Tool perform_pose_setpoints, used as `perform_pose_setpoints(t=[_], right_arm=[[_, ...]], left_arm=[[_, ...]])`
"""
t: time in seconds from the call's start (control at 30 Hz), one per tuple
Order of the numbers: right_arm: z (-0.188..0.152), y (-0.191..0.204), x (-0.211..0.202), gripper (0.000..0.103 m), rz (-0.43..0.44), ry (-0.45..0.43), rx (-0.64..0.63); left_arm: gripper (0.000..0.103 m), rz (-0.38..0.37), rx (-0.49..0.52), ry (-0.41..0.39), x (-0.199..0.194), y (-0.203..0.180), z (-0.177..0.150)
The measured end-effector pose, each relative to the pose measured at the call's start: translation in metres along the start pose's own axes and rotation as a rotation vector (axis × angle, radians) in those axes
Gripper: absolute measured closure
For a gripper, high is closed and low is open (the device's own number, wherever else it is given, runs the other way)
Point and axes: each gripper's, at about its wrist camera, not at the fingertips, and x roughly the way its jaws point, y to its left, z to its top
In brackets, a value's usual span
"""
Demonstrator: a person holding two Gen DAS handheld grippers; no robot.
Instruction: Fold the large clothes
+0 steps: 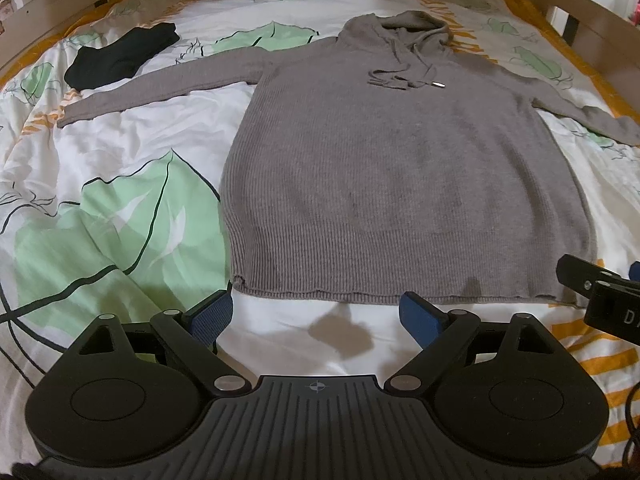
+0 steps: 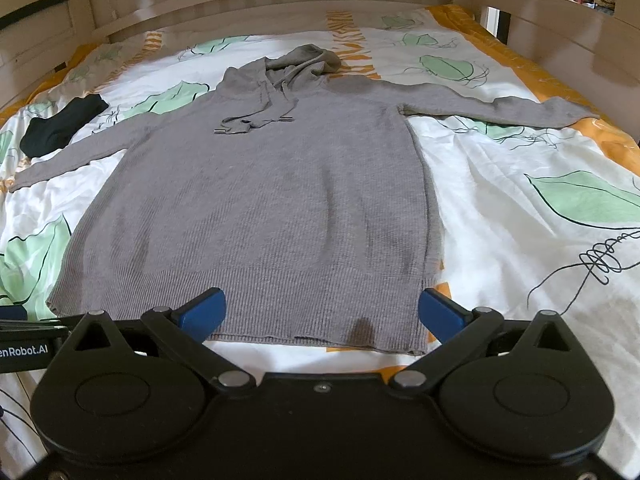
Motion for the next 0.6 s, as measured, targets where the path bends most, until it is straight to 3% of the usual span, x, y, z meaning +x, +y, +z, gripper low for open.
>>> perform_pose_setpoints(t=[0.6], right_arm=[[-0.0006,0.004,0.0031,0.001,0.001,-0.005,0.002]], left_arm=[[0.013,-0.001,-0.007,0.011,0.0032,0.0006,0.0019]])
